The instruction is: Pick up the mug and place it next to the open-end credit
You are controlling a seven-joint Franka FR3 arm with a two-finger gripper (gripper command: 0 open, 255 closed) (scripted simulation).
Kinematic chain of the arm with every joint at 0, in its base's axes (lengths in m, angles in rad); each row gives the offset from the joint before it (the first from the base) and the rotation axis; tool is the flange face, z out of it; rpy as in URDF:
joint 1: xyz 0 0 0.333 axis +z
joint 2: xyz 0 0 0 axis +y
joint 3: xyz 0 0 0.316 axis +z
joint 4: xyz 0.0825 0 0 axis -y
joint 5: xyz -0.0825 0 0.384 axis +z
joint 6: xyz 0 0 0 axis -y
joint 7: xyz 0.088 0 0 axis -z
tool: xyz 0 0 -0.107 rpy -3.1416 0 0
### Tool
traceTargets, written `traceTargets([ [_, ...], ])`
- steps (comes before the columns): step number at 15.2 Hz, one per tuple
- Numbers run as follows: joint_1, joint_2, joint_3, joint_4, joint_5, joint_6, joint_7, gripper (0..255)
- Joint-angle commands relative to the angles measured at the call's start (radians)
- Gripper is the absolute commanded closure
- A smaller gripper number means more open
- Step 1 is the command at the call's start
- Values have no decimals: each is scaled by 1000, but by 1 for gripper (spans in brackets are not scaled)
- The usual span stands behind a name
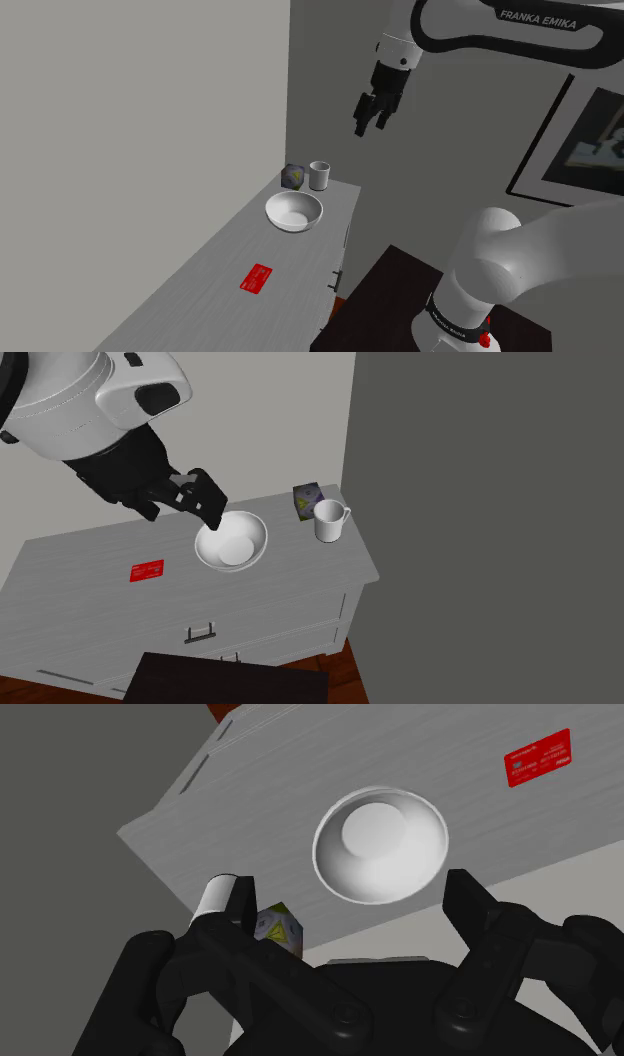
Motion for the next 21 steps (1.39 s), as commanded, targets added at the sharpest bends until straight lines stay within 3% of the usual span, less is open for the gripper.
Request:
traceTargets([
  [1,0,0,0,0,0,0,0,0],
  [11,-24,322,-72,41,-27,219,-36,0],
  [21,-44,690,-136,201,-10,367,-84,0],
])
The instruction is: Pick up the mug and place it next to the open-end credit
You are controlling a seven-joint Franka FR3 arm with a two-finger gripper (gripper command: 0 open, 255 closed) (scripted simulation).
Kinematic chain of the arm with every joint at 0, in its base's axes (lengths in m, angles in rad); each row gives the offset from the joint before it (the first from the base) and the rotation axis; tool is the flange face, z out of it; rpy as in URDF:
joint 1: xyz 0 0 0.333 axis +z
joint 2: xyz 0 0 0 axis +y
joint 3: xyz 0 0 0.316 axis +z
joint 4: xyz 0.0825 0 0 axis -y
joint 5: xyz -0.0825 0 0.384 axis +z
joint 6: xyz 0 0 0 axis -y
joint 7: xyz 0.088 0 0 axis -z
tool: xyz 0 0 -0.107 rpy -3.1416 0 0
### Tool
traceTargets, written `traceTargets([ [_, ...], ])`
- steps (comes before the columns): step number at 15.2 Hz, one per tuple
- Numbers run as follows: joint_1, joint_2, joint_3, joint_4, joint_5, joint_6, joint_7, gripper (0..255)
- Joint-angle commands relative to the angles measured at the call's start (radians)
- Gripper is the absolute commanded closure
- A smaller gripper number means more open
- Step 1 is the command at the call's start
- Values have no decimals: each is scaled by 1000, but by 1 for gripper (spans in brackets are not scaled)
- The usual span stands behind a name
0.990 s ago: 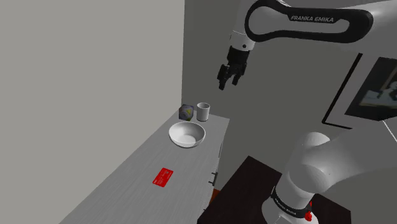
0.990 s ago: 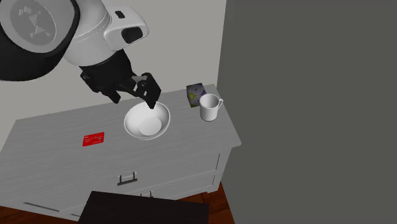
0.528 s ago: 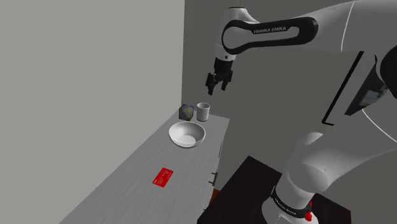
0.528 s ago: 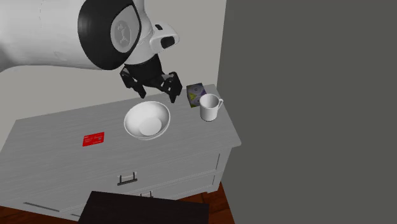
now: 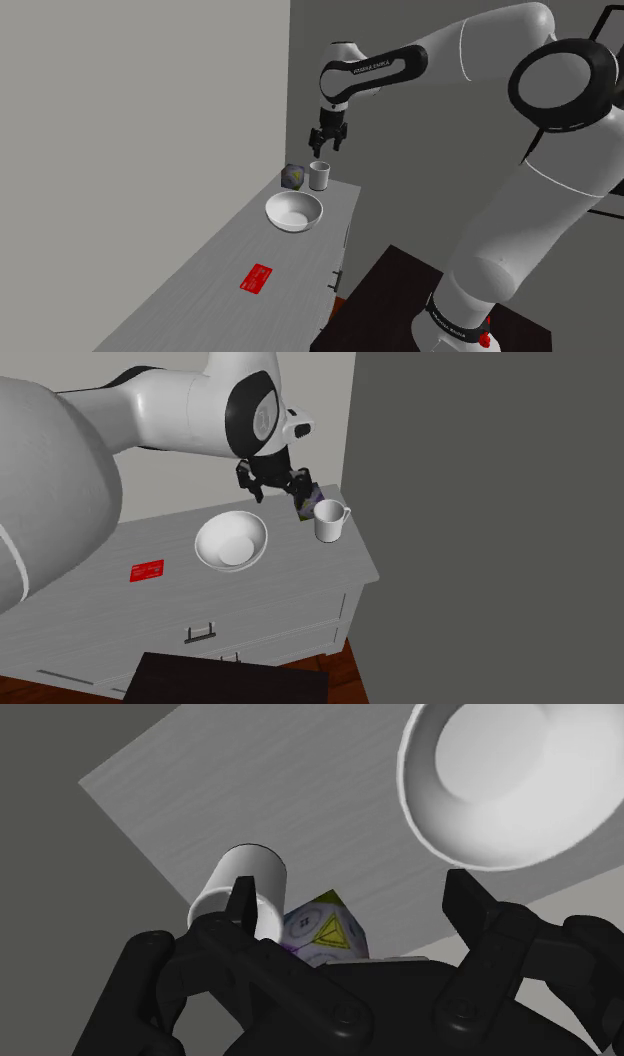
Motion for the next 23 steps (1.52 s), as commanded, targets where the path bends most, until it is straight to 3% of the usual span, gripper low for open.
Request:
traceTargets([
  [1,-6,74,-12,42,8,20,-14,0],
  [12,-60,511,-42,370,79,55,-76,0],
  [23,-67,557,-39,328,87,142,-82,0],
])
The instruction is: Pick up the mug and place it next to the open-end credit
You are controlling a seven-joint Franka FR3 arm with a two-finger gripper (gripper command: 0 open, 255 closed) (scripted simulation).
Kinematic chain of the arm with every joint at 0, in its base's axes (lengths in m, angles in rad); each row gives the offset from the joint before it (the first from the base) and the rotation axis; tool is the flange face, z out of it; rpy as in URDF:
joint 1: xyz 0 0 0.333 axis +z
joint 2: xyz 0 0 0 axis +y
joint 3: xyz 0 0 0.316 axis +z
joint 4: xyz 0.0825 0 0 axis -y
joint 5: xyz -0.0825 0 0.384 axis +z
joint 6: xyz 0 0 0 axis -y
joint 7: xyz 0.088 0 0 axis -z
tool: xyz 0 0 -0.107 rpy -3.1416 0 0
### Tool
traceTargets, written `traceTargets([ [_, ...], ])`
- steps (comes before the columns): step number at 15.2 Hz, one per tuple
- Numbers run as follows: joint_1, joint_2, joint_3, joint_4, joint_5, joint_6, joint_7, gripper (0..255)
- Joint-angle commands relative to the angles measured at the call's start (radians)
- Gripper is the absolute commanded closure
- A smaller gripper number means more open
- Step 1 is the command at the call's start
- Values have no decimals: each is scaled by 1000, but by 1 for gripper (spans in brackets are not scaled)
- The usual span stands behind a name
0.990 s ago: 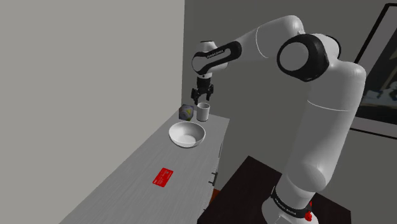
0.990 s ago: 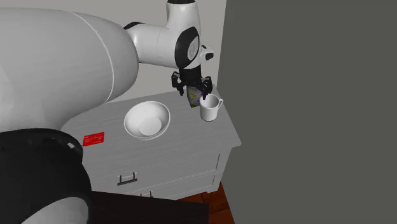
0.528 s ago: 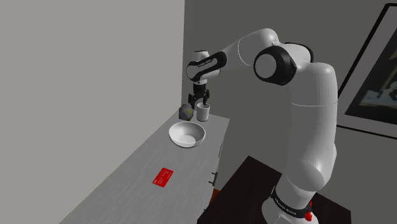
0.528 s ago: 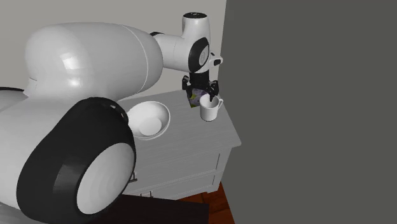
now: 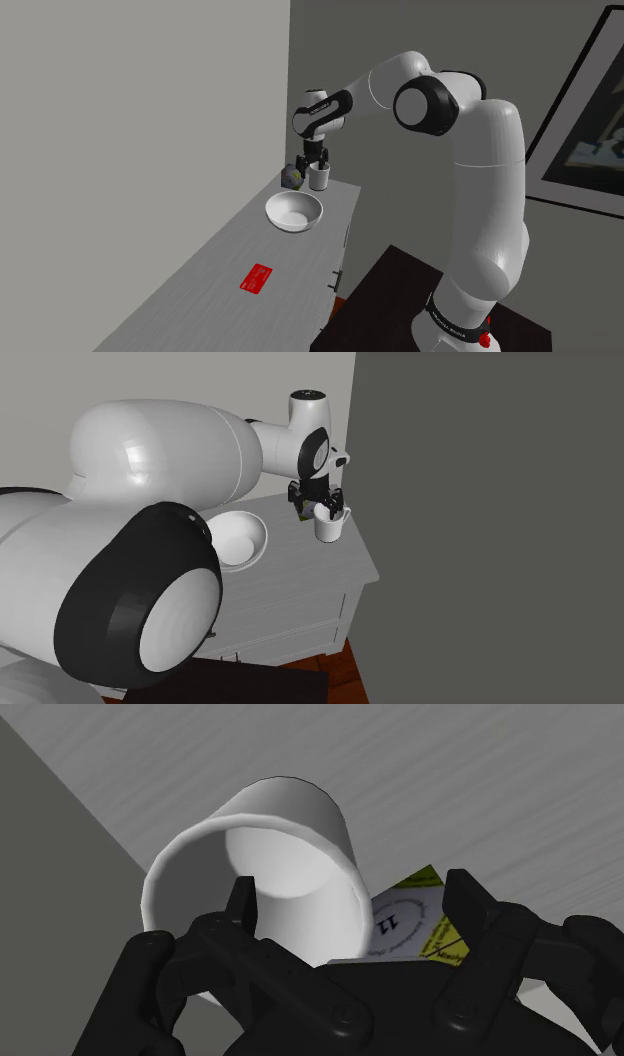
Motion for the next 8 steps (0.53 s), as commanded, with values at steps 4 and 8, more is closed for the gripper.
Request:
traceTargets([
  [4,0,1,0,-1,0,2,0,0],
  [8,0,1,0,-1,0,2,0,255],
])
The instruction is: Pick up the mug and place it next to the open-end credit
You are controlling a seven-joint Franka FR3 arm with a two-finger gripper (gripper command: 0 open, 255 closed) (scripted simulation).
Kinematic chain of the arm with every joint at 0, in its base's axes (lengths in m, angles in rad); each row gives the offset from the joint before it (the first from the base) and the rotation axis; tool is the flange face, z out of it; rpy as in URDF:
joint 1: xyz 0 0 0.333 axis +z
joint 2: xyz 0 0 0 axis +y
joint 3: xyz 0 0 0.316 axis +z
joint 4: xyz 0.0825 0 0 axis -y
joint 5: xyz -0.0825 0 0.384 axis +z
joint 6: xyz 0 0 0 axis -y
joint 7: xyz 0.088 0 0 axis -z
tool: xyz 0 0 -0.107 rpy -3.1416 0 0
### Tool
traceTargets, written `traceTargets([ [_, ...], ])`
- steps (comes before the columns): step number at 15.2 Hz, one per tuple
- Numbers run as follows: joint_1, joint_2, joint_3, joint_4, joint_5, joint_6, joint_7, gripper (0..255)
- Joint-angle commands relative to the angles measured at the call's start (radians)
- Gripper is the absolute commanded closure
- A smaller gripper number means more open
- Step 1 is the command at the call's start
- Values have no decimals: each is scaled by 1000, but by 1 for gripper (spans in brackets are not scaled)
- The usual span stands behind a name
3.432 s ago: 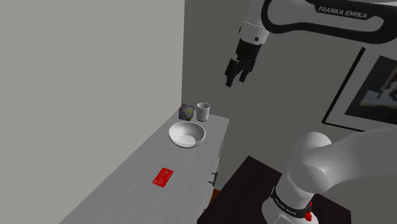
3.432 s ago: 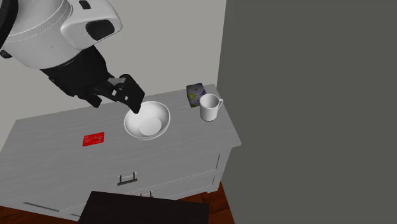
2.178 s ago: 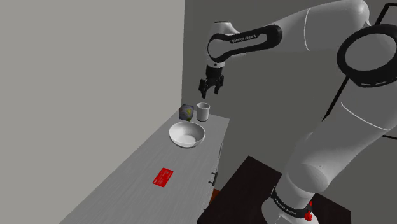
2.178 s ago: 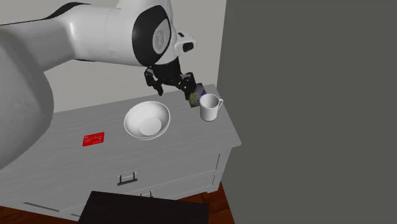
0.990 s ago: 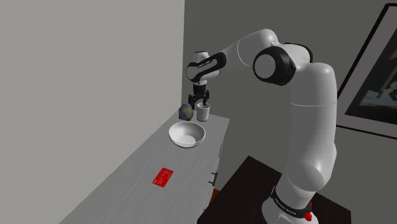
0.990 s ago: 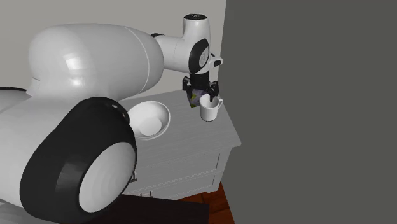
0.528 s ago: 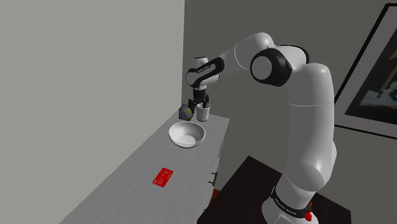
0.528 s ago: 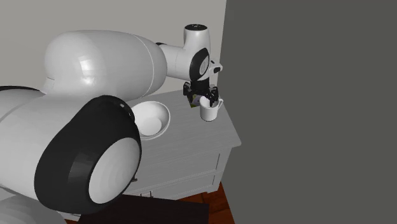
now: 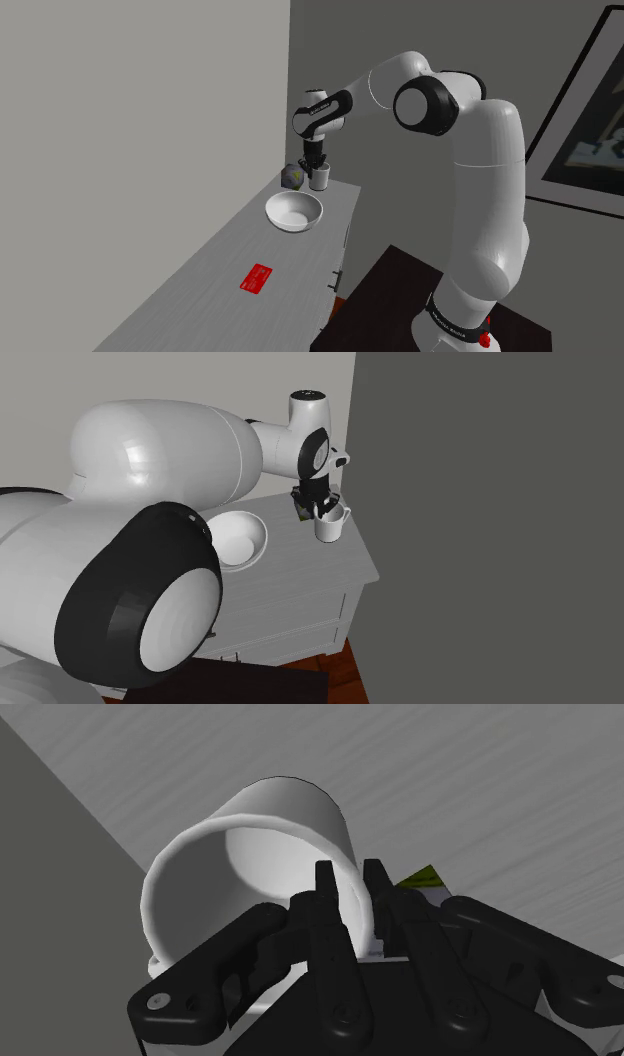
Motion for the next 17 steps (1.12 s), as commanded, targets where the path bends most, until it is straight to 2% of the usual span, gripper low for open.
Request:
traceTargets([
  [1,0,0,0,0,0,0,0,255],
  [7,0,0,0,0,0,0,0,255],
  [17,3,-52,-4,64,-9,-115,0,255],
])
